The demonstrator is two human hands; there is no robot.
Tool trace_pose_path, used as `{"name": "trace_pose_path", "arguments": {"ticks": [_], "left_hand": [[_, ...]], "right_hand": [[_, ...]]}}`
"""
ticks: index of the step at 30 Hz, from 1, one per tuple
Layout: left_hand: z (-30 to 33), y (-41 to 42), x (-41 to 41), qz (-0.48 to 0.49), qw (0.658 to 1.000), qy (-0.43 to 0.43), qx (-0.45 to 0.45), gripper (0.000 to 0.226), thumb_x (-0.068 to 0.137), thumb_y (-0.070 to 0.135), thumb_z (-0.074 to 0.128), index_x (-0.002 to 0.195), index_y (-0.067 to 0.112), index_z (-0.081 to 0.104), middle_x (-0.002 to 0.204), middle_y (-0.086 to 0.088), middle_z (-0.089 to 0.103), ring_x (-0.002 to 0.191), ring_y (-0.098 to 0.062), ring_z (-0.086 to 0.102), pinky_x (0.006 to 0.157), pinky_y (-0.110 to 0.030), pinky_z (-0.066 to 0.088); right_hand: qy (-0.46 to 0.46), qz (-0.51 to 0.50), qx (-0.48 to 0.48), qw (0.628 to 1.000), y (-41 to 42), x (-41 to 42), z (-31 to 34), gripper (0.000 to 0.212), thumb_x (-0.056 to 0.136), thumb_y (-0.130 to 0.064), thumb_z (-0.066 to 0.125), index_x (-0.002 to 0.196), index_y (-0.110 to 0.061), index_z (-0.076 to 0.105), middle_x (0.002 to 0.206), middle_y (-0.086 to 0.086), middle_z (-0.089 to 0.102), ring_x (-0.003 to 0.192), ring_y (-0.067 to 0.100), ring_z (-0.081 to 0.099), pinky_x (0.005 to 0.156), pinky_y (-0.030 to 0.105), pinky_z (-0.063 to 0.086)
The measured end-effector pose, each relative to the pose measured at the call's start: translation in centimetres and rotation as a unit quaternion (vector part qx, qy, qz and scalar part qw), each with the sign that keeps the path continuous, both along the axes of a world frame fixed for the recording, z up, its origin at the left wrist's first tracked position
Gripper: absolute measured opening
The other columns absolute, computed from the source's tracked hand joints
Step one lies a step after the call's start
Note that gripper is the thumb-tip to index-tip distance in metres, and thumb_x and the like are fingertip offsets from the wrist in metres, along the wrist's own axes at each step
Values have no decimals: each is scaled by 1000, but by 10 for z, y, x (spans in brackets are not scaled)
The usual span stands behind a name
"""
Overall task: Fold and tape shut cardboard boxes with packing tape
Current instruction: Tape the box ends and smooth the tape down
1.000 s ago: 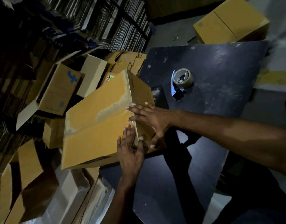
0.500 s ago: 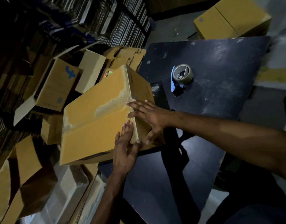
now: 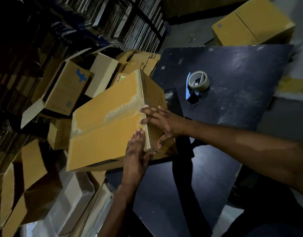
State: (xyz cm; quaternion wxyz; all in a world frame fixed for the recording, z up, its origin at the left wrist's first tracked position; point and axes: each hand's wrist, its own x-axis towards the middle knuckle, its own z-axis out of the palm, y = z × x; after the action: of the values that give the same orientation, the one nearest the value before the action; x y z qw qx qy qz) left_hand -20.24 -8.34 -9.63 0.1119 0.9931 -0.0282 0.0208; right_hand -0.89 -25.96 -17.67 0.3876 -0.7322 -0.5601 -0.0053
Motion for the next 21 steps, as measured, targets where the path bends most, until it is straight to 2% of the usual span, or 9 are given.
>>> {"name": "trace_pose_path", "arguments": {"ticks": [3, 6, 8, 10, 13, 18, 21], "left_hand": [[8, 0, -1, 5, 998, 10, -67, 86, 102, 49, 73, 171, 17, 34, 181, -2, 24, 169, -20, 18, 136, -52, 22], [5, -6, -6, 30, 991, -45, -119, 64, 104, 40, 73, 162, 18, 53, 173, 2, 40, 164, -19, 31, 133, -57, 28], [-4, -15, -10, 40, 990, -97, -96, 51, 107, 30, 71, 155, 15, 61, 168, -1, 49, 161, -19, 39, 129, -61, 33], [-14, -24, -14, 54, 987, -134, -65, 45, 110, 27, 66, 152, 13, 64, 165, -4, 53, 159, -18, 43, 127, -62, 35], [-18, -32, -13, 67, 984, -164, -30, 42, 111, 26, 60, 150, 12, 66, 163, -5, 56, 157, -18, 45, 124, -62, 38], [-18, -36, -27, 68, 975, -206, -49, 39, 111, 35, 62, 140, 12, 74, 154, -4, 64, 150, -18, 55, 119, -60, 45], [-21, -44, -40, 90, 966, -235, -57, 33, 107, 26, 68, 134, 11, 78, 147, -3, 69, 145, -17, 60, 116, -61, 48]], "right_hand": [[16, 3, -19, 1000, 0, 2, 4, 126, 60, -88, 80, 163, -37, 29, 179, -4, -5, 165, 23, -8, 121, 77, 20], [53, -21, 35, 998, 4, 0, 4, 98, 74, -86, 71, 155, -36, 46, 178, -4, 11, 165, 24, 5, 121, 72, 28], [47, -49, 89, 994, 10, -3, -1, 79, 82, -78, 70, 146, -33, 59, 173, 1, 30, 162, 28, 21, 116, 67, 36], [36, -70, 106, 991, 16, -5, -5, 71, 84, -75, 70, 141, -33, 65, 167, 2, 40, 158, 30, 30, 114, 64, 39], [16, -78, 113, 990, 15, -4, -5, 70, 82, -73, 75, 140, -33, 66, 165, 2, 44, 154, 31, 35, 110, 63, 41], [-40, -94, 116, 988, 3, -12, -1, 69, 80, -77, 77, 136, -38, 70, 157, 0, 52, 149, 35, 40, 111, 62, 36], [-44, -112, 136, 983, -2, -30, 6, 61, 79, -72, 82, 127, -35, 78, 144, -1, 64, 137, 39, 49, 107, 64, 36]]}}
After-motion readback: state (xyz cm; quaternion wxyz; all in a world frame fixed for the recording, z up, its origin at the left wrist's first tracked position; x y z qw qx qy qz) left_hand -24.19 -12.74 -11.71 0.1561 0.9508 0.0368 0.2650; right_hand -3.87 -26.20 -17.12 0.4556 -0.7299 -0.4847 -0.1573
